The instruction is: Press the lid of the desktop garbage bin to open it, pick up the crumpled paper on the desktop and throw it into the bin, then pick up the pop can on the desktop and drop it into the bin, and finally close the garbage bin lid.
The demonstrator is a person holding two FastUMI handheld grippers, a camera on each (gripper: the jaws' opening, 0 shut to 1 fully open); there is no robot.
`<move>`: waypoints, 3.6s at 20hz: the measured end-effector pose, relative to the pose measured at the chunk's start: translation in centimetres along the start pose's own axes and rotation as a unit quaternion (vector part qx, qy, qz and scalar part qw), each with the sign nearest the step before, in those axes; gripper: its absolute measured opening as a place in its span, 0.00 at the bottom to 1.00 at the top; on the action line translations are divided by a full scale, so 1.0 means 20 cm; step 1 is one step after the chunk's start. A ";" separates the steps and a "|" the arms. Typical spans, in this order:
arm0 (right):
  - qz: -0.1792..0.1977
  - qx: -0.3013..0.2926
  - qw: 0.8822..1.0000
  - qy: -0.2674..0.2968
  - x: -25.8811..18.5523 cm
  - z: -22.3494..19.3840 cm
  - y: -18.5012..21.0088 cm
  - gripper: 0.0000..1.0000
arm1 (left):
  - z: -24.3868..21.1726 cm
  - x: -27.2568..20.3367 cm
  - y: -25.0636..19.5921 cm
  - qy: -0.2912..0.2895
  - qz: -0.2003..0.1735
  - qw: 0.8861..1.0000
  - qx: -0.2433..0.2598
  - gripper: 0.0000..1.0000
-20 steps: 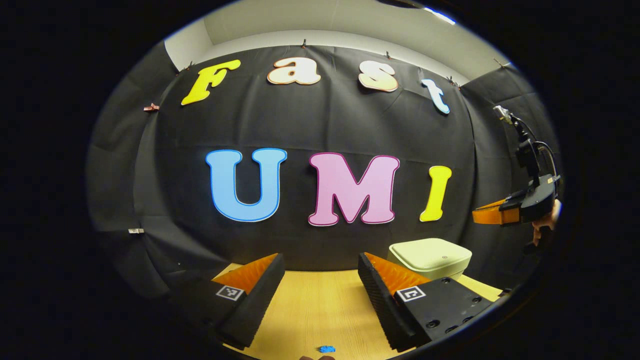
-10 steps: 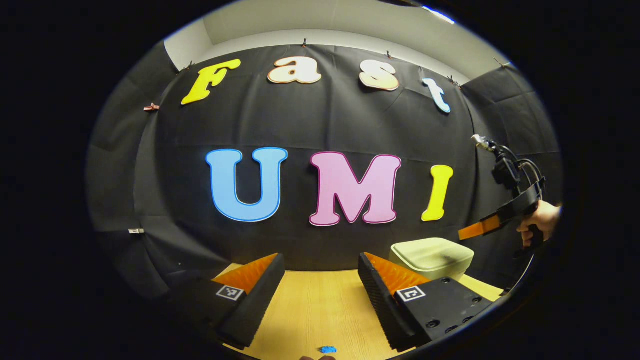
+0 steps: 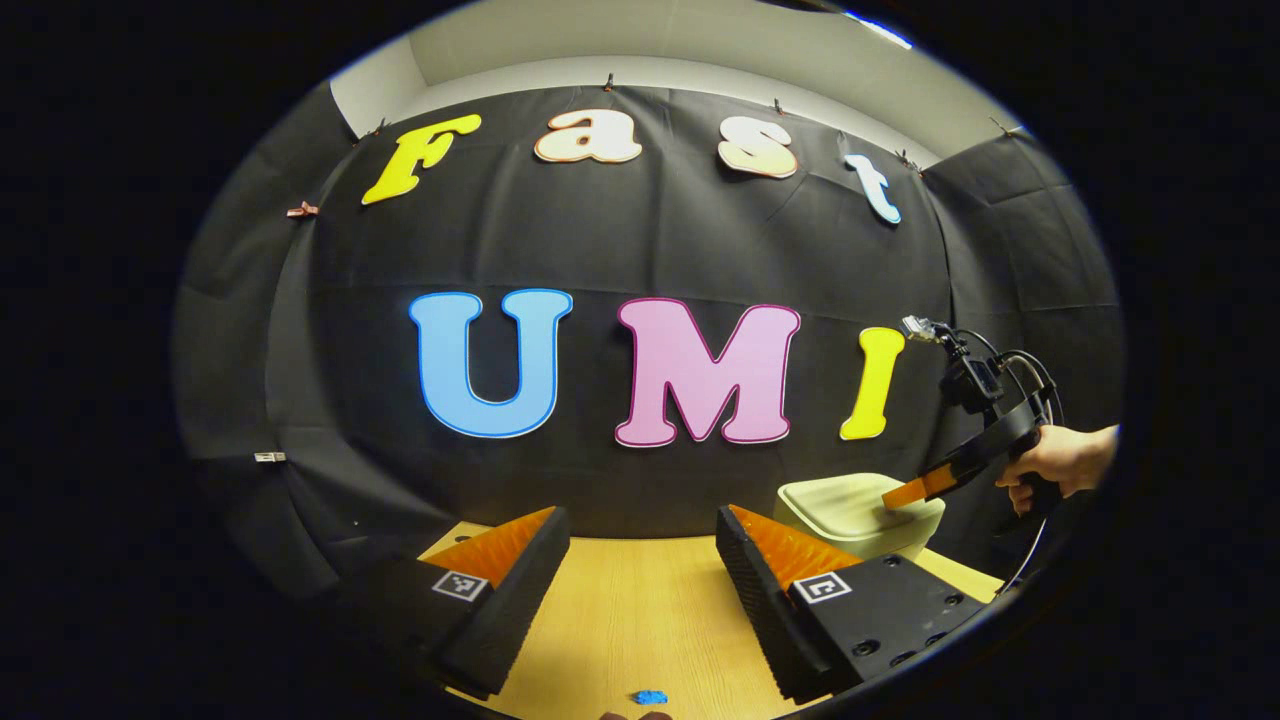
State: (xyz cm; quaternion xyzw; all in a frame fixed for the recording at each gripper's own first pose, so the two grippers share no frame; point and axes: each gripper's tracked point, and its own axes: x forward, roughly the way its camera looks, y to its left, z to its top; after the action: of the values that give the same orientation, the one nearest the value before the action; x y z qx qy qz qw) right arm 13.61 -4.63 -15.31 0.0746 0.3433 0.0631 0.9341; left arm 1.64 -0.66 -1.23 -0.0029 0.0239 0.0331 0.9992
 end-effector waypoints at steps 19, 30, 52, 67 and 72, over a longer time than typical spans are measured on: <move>-0.017 -0.043 0.988 -0.147 -0.23 0.25 0.02 0.05 | -0.03 0.00 -0.02 0.007 -0.002 1.000 -0.002 0.95; 0.009 -0.037 0.981 -0.188 -0.51 0.22 0.14 0.05 | -0.04 0.00 -0.07 0.009 -0.019 1.000 -0.002 0.95; 0.024 -0.017 0.973 -0.230 -0.65 -0.19 0.31 0.80 | -0.16 -0.01 -0.08 0.009 -0.054 0.998 0.006 0.95; 0.033 -0.040 0.977 -0.205 -0.67 -0.39 0.34 0.86 | -1.06 -0.09 -0.04 0.211 -0.056 0.975 0.032 0.95; 0.036 -0.042 0.978 -0.199 -0.68 -0.41 0.35 0.86 | -1.39 -0.05 -0.05 0.285 -0.062 0.956 0.035 0.95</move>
State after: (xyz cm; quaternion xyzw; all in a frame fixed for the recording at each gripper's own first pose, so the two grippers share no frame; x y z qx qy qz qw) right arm -2.51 0.78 -11.60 0.0588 0.1447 0.0951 0.9831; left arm -0.62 -2.02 -28.92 0.0212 0.3085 -0.0319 0.9505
